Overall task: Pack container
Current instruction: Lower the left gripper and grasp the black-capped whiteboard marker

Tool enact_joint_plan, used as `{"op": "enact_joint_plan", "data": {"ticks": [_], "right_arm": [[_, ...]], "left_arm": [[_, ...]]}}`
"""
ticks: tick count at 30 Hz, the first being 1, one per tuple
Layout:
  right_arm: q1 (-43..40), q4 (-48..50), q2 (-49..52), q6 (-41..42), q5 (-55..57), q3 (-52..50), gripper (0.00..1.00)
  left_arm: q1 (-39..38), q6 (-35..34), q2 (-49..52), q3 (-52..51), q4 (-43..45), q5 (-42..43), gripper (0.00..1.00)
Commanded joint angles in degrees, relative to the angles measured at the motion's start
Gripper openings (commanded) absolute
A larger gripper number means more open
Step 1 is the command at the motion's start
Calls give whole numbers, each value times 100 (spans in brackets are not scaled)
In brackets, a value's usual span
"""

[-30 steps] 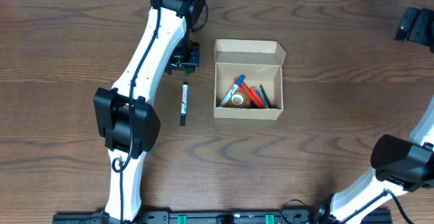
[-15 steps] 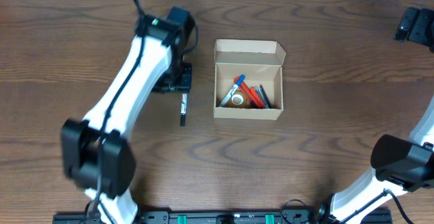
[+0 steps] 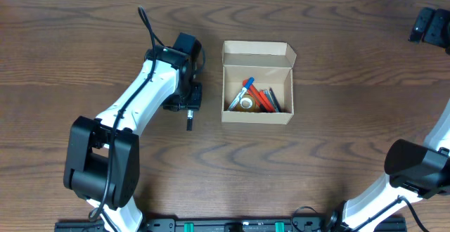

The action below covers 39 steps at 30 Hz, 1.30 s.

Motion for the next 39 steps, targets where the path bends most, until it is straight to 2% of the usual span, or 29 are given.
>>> {"op": "enact_joint_plan", "data": {"ticks": [1, 21, 39], "right_arm": [[-13, 9, -24, 79, 15, -11, 99], [-13, 9, -24, 79, 15, -11, 99], [-13, 9, -24, 79, 15, -11, 99]], "left_arm": [[39, 192, 61, 17, 144, -26, 48], [39, 79, 896, -111, 549, 39, 45], [39, 55, 992, -153, 822, 153, 45]]}}
